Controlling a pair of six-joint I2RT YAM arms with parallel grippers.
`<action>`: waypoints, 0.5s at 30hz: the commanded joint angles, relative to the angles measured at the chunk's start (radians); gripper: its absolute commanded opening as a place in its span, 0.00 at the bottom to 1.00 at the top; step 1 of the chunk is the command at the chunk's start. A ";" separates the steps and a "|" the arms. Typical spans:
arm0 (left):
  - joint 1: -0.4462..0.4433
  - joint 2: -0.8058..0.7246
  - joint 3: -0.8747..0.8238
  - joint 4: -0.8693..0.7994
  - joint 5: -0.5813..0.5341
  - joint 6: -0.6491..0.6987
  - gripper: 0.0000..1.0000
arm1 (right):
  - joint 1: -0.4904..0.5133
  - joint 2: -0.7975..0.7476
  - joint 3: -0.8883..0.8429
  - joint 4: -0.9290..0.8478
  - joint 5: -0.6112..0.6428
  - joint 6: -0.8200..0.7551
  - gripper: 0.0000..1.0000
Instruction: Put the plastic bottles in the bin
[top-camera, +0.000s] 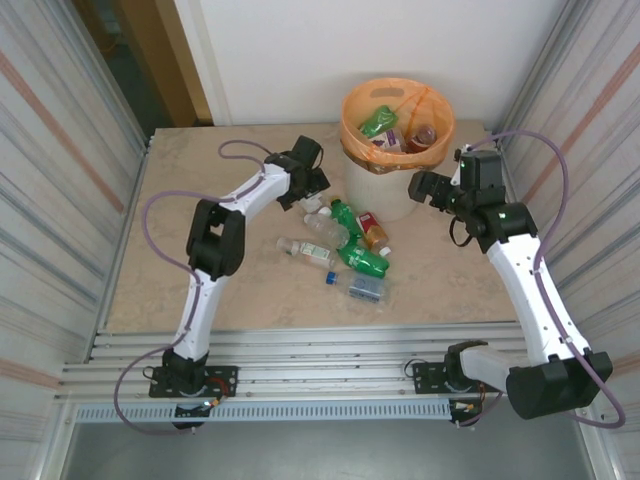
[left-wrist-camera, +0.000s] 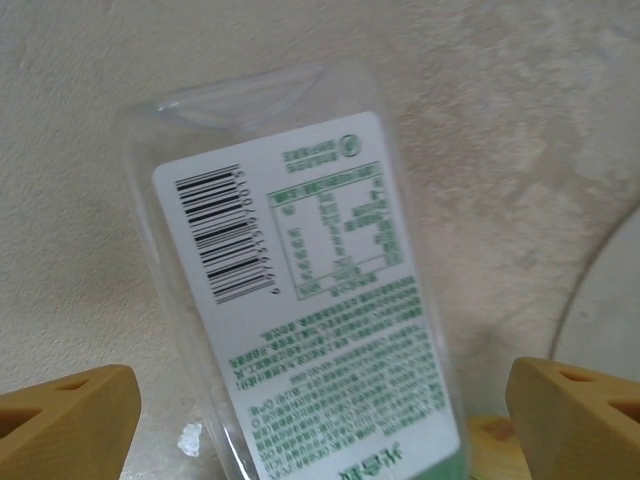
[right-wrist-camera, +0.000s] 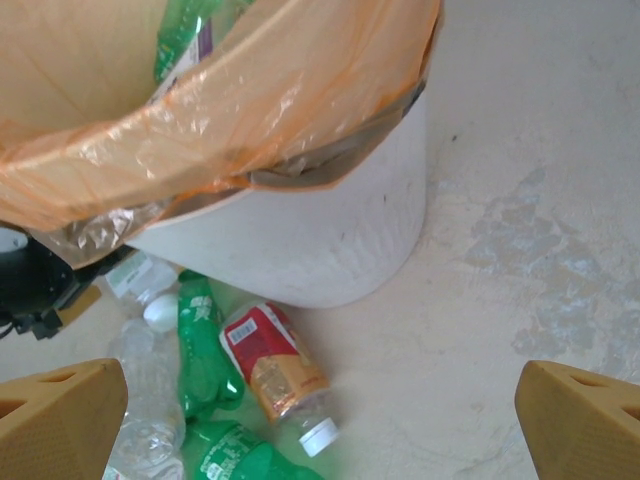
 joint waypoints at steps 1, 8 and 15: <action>-0.011 0.033 0.072 -0.108 -0.056 -0.068 0.93 | 0.022 -0.023 -0.029 0.025 0.002 0.042 0.98; -0.012 0.106 0.149 -0.152 -0.056 -0.087 0.93 | 0.076 -0.006 -0.053 0.022 0.015 0.053 0.98; -0.014 0.145 0.190 -0.168 -0.061 -0.088 0.87 | 0.108 0.011 -0.057 0.027 0.027 0.058 0.98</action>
